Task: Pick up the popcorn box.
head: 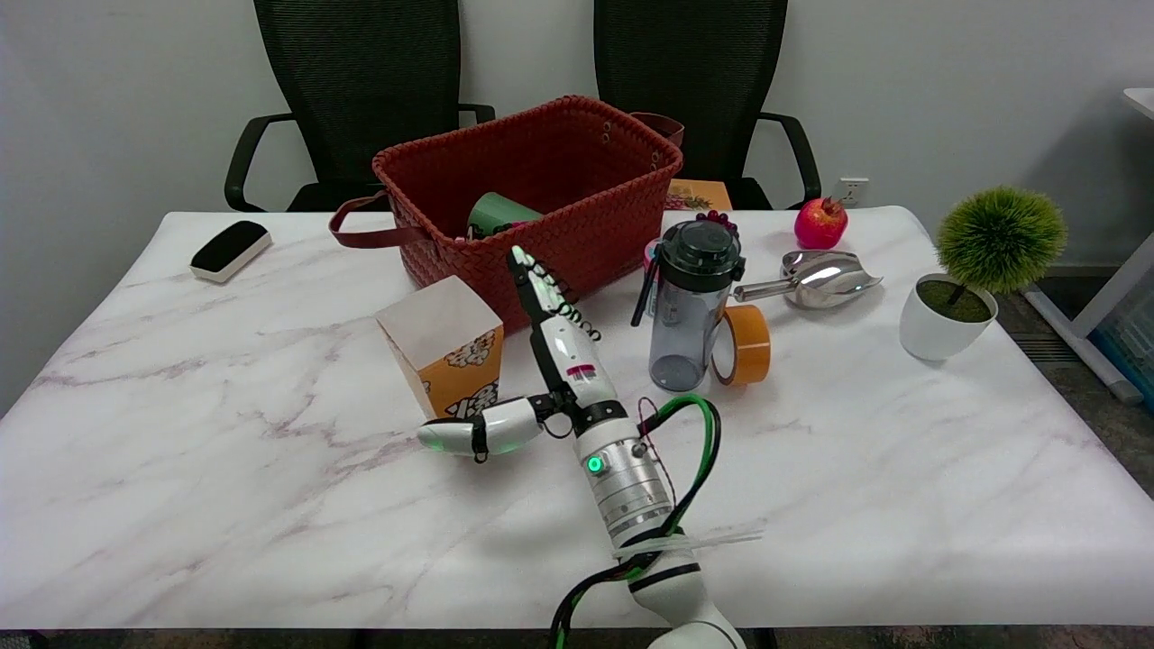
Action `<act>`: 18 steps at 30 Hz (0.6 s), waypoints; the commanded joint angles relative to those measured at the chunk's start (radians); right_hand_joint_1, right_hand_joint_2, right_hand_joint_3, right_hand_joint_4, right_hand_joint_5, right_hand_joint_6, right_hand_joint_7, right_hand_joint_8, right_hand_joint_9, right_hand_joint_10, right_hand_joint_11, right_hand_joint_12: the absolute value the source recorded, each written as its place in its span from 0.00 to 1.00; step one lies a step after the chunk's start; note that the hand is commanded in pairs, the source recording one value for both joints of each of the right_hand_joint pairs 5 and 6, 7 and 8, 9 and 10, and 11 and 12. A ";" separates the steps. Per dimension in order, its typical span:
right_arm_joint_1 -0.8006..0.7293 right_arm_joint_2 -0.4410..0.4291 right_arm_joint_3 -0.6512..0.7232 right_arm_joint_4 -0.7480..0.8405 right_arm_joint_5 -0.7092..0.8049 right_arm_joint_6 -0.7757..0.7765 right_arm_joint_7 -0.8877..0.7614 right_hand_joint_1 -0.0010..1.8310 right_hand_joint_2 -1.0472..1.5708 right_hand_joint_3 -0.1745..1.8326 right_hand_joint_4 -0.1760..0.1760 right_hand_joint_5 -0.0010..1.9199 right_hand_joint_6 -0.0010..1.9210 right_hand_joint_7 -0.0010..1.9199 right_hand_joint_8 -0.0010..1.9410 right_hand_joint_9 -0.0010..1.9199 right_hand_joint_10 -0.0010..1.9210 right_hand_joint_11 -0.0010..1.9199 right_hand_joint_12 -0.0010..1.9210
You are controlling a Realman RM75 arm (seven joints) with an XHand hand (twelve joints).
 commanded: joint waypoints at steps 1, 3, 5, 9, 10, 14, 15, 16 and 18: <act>0.027 -0.047 -0.009 -0.099 0.081 -0.033 0.020 0.50 0.42 0.26 0.50 0.00 0.00 0.00 0.00 0.00 0.00 0.00 0.00; 0.026 -0.047 -0.009 -0.105 0.083 -0.033 0.037 0.48 0.42 0.24 0.50 0.00 0.00 0.00 0.00 0.00 0.00 0.00 0.00; 0.026 -0.047 -0.012 -0.107 0.093 -0.033 0.072 0.46 0.42 0.22 0.50 0.00 0.00 0.00 0.00 0.00 0.00 0.00 0.00; 0.018 -0.047 -0.013 -0.100 0.094 -0.033 0.113 0.44 0.44 0.16 0.50 0.00 0.00 0.00 0.00 0.00 0.00 0.00 0.00; 0.016 -0.047 -0.013 -0.098 0.094 -0.033 0.124 0.44 0.44 0.15 0.50 0.00 0.00 0.00 0.00 0.00 0.00 0.00 0.00; 0.011 -0.045 -0.015 -0.099 0.094 -0.043 0.186 0.43 0.44 0.15 0.50 0.00 0.00 0.00 0.00 0.00 0.00 0.00 0.00; 0.011 -0.045 -0.015 -0.103 0.094 -0.044 0.199 0.43 0.44 0.15 0.50 0.00 0.00 0.00 0.00 0.00 0.00 0.00 0.00; 0.011 -0.043 -0.015 -0.107 0.094 -0.044 0.214 0.43 0.44 0.14 0.50 0.00 0.00 0.00 0.00 0.00 0.00 0.00 0.00; 0.013 -0.041 -0.015 -0.110 0.093 -0.049 0.232 0.43 0.44 0.14 0.50 0.00 0.00 0.00 0.00 0.00 0.00 0.00 0.00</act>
